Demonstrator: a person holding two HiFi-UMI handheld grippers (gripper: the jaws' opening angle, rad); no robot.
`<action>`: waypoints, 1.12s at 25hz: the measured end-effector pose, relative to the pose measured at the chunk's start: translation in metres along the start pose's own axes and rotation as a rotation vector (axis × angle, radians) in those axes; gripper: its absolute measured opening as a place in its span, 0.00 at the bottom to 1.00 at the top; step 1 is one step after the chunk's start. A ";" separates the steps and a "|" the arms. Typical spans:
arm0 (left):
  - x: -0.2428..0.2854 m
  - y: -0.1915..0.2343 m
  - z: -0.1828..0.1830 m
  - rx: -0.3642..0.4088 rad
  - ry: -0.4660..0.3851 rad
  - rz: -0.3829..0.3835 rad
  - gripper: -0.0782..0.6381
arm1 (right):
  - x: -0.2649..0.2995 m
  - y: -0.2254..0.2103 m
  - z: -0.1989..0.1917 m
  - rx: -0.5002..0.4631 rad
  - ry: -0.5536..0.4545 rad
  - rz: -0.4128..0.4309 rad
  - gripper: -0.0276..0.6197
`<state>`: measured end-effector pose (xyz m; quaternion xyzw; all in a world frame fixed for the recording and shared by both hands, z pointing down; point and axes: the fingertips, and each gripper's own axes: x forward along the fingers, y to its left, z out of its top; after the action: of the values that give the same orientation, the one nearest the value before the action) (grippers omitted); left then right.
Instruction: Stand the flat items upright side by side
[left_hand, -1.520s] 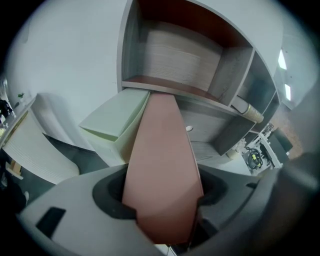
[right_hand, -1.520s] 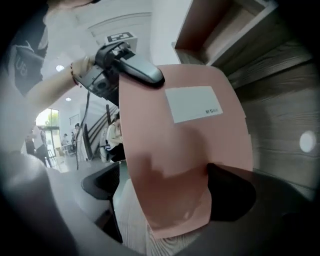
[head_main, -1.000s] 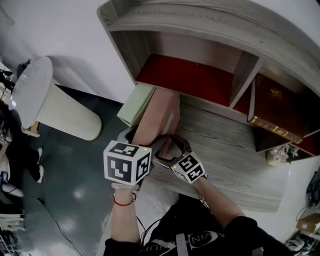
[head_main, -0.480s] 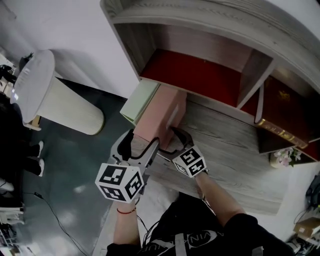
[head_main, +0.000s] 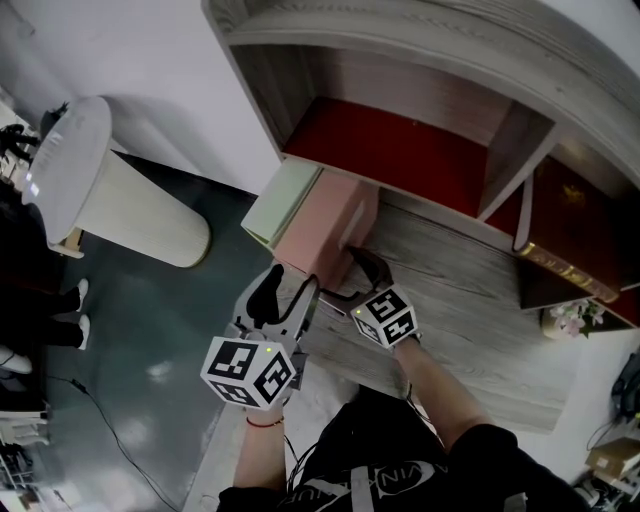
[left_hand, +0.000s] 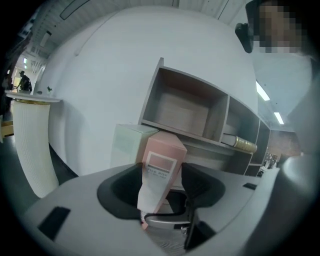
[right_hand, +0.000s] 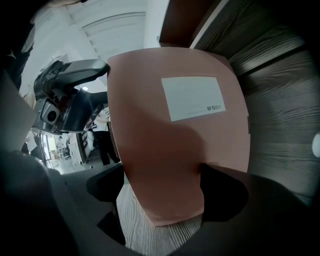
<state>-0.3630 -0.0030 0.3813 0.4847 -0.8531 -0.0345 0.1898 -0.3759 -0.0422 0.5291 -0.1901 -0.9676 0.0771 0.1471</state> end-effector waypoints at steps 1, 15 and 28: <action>0.001 -0.001 -0.001 -0.006 -0.003 -0.004 0.44 | 0.000 -0.001 0.000 0.001 -0.002 -0.002 0.78; -0.003 -0.002 -0.017 0.012 -0.014 0.054 0.26 | -0.002 -0.024 0.004 0.003 0.000 -0.006 0.78; -0.008 -0.001 -0.040 -0.006 -0.035 0.051 0.18 | -0.033 -0.023 0.010 -0.014 -0.038 -0.003 0.64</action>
<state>-0.3446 0.0082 0.4158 0.4615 -0.8683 -0.0406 0.1771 -0.3576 -0.0770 0.5159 -0.1883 -0.9710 0.0738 0.1272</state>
